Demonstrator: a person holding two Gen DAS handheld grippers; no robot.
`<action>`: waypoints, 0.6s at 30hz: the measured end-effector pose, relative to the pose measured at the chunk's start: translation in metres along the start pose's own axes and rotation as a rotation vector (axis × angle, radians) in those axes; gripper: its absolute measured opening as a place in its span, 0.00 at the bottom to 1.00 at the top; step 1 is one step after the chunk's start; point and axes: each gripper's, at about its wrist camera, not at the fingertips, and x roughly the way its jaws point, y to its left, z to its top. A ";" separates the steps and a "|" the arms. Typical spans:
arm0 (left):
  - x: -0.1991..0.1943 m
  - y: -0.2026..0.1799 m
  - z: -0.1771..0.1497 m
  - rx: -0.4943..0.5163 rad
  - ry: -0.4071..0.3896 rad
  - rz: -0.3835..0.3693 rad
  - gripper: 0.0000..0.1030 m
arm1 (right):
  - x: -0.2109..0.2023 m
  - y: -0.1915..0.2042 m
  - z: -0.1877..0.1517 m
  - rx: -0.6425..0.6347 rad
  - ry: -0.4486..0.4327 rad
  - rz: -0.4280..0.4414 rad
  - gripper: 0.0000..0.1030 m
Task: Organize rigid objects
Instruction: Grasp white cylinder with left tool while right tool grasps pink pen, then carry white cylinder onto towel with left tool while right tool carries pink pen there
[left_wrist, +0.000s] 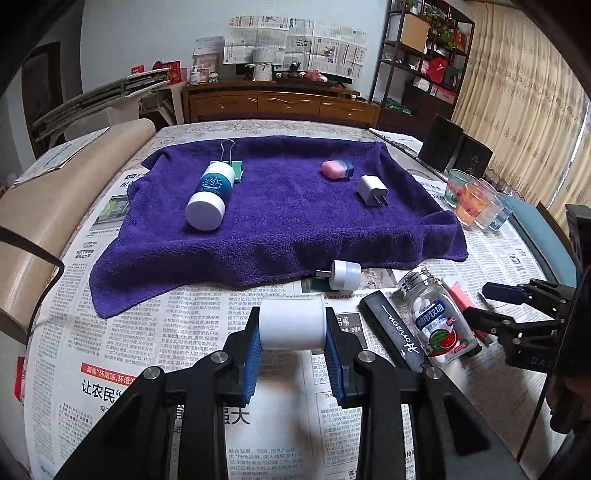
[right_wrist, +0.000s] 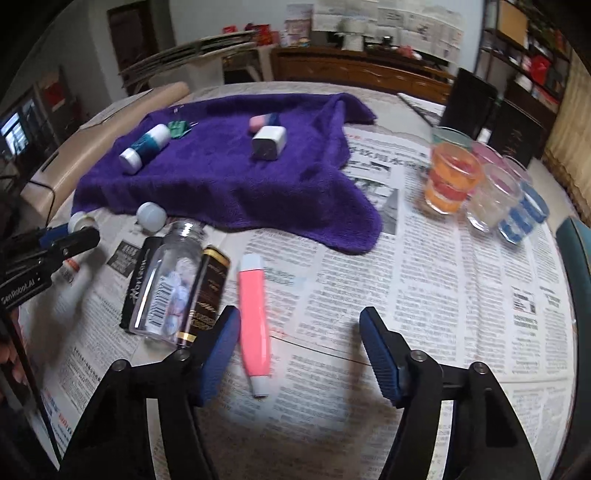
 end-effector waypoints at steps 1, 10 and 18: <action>0.000 0.001 0.000 -0.004 -0.001 -0.002 0.28 | 0.001 0.002 0.000 -0.006 0.003 0.019 0.60; -0.003 0.014 -0.001 -0.029 -0.004 -0.018 0.28 | 0.011 0.014 0.004 -0.060 0.008 0.015 0.31; -0.006 0.020 -0.001 -0.043 -0.007 -0.018 0.28 | 0.007 0.023 -0.002 -0.111 0.003 -0.001 0.16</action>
